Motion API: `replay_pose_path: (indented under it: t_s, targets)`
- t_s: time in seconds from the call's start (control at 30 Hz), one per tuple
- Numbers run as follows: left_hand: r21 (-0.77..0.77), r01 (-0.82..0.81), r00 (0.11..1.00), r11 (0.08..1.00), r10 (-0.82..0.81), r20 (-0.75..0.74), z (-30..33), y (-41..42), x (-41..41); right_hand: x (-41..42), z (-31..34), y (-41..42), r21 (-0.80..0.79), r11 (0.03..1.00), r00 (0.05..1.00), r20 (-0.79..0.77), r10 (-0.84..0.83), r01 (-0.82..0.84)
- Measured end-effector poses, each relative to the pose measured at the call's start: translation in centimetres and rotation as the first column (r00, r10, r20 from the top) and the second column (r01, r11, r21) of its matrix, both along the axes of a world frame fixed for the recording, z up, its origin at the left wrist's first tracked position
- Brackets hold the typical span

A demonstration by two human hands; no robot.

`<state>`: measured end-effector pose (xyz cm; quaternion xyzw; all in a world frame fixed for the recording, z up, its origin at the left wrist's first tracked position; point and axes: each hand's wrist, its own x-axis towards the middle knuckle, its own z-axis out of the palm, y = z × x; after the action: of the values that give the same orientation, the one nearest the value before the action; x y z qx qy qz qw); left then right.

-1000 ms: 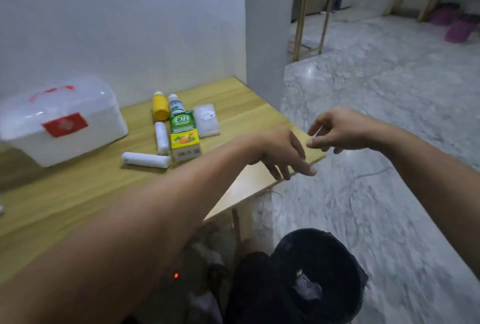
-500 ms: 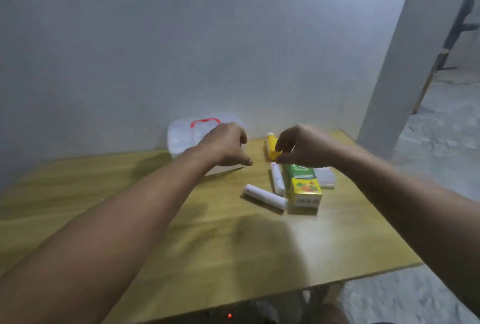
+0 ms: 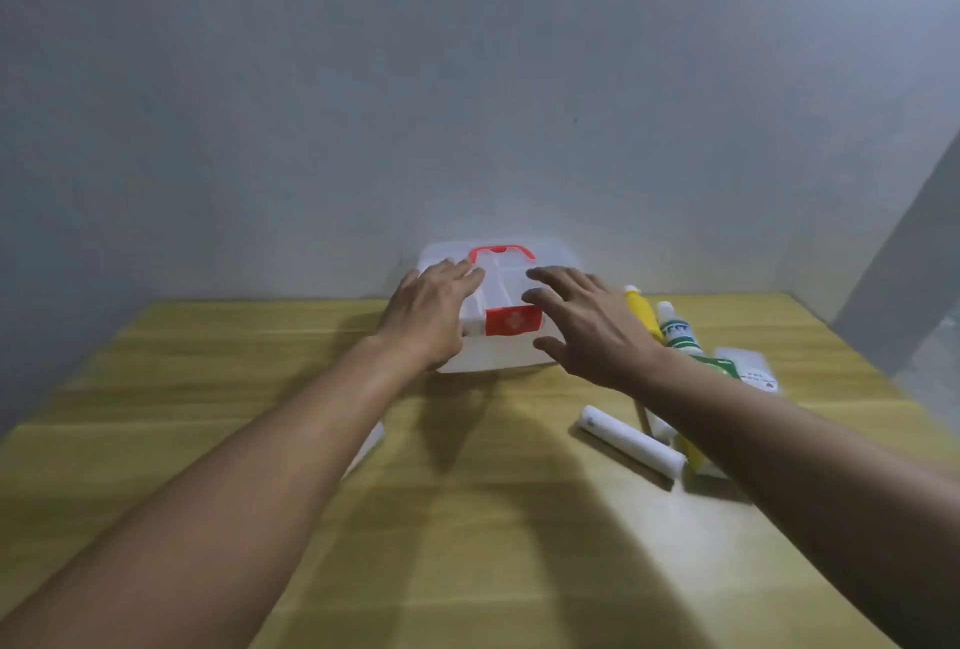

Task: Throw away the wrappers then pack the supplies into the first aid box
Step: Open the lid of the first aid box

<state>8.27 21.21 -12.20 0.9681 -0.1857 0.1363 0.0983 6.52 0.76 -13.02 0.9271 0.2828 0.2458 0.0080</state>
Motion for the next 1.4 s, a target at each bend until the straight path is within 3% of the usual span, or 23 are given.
replay_pose_path:
  t_s: [0.27,0.57,0.83,1.0,1.17,1.3,1.4]
  targets:
    - [-0.182,0.085,0.996,0.980,-0.081,0.032,-1.1,1.9,1.2,1.7,-2.1,-0.7,-0.143,0.983,0.982,0.134,0.133,-0.114]
    - [-0.338,0.089,0.992,0.937,-0.052,0.117,-2.8,1.6,1.0,3.5,-3.9,-0.9,-0.119,0.961,0.945,0.185,0.269,-0.250]
    - [-0.349,0.089,0.992,0.933,-0.054,0.110,-2.8,1.5,1.3,4.8,-5.2,-0.6,-0.043,0.933,0.848,0.403,0.344,-0.358]
    - [-0.363,0.090,0.993,0.927,-0.056,0.104,-2.8,1.5,1.4,5.0,-4.6,-0.4,-0.116,0.915,0.762,0.518,0.388,-0.387]
    - [-0.341,0.072,0.995,0.937,-0.046,0.085,-2.8,1.5,1.4,5.0,-4.0,-0.2,-0.232,0.918,0.770,0.500,0.395,-0.320]
    - [-0.389,0.086,0.995,0.917,-0.059,0.083,-2.7,1.6,1.5,4.7,-3.6,-0.2,-0.219,0.922,0.788,0.478,0.387,-0.320]
    - [-0.373,0.046,0.999,0.926,-0.050,0.000,-1.8,1.6,1.1,4.5,-2.7,-0.1,-0.177,0.924,0.802,0.460,0.381,-0.338]
